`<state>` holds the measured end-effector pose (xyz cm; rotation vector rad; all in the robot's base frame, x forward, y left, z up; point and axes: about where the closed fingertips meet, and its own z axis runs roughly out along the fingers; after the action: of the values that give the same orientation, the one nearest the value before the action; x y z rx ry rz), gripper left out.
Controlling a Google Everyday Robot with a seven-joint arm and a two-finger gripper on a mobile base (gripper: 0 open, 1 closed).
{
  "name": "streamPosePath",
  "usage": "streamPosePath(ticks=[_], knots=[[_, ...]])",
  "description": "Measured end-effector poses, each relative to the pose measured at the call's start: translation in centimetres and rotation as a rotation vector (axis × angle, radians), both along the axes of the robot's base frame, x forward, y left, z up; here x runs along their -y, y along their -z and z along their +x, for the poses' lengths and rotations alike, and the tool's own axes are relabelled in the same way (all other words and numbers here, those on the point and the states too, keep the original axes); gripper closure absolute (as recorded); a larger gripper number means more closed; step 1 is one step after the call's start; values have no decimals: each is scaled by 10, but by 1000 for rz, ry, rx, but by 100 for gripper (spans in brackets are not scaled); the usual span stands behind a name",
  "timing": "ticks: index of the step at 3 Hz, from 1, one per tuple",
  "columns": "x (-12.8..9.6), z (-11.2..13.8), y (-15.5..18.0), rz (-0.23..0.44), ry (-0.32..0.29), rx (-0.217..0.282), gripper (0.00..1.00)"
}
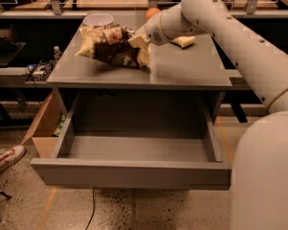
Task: Pick brown chip bag from top drawer and place on counter
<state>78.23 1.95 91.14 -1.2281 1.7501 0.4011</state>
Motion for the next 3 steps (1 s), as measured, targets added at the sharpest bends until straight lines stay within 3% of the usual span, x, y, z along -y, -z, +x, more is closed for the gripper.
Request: streamPosePath(ticks=[1,2,3], knots=[[3,0,0,1,7,12,5],[27,5,-6,-10,60,43,0],[92,8,-24,-50,220,92,0]])
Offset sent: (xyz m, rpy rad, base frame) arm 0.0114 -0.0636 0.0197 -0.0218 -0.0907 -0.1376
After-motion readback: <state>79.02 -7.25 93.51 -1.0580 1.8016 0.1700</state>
